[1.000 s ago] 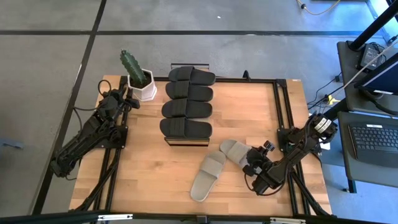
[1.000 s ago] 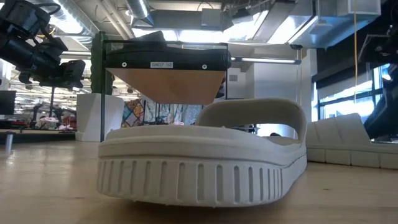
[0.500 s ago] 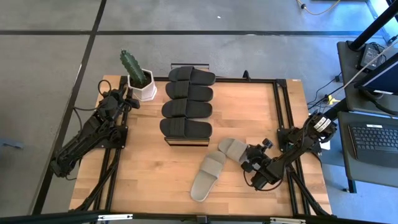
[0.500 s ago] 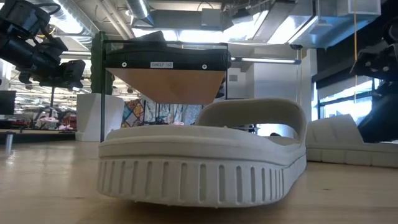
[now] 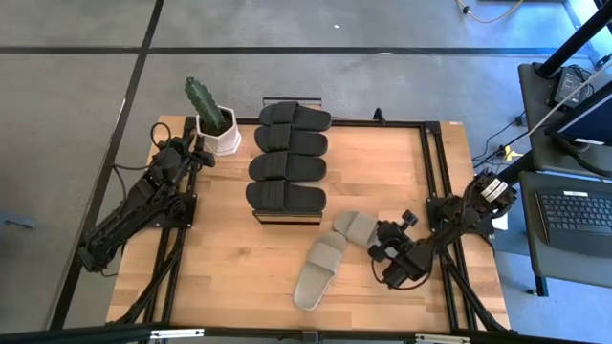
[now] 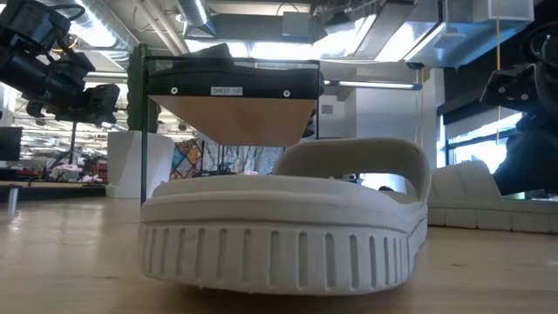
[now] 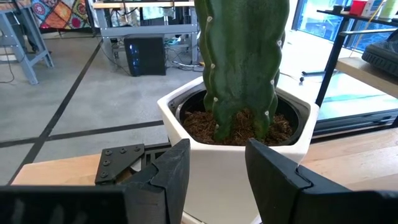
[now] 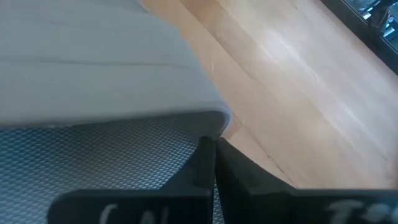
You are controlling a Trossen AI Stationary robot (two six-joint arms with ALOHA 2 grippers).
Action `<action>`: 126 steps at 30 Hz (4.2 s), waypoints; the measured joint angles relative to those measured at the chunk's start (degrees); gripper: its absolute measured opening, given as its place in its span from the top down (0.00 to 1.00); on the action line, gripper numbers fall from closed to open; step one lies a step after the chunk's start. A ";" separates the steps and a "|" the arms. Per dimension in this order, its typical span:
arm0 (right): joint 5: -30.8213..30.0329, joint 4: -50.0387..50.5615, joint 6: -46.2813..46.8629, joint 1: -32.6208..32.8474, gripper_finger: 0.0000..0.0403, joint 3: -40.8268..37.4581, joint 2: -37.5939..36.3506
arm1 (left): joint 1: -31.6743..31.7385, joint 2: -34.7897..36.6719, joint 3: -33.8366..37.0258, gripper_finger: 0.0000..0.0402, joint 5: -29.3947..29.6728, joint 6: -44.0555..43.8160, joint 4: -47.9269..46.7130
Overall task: Pick and place slides into the shelf
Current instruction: Put the right gray slide under the shelf, then put the right white slide under the shelf
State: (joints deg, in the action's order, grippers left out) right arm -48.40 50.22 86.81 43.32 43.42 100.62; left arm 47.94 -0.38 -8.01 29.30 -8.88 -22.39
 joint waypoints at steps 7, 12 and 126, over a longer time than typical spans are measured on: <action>-0.42 -2.01 -0.05 -0.49 0.97 0.02 0.00 | -0.02 0.01 0.02 0.63 0.02 0.02 0.04; -0.33 -2.24 -0.53 -0.49 0.92 0.02 0.00 | -0.01 0.02 0.02 0.63 0.02 0.02 0.09; 17.13 -1.39 -10.61 -34.98 0.90 0.07 -43.04 | 0.00 0.01 0.01 0.63 0.06 0.52 1.14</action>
State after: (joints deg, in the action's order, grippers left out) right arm -31.27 48.83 76.20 8.34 43.48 57.58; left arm 47.93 -0.37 -8.00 29.36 -8.36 -21.26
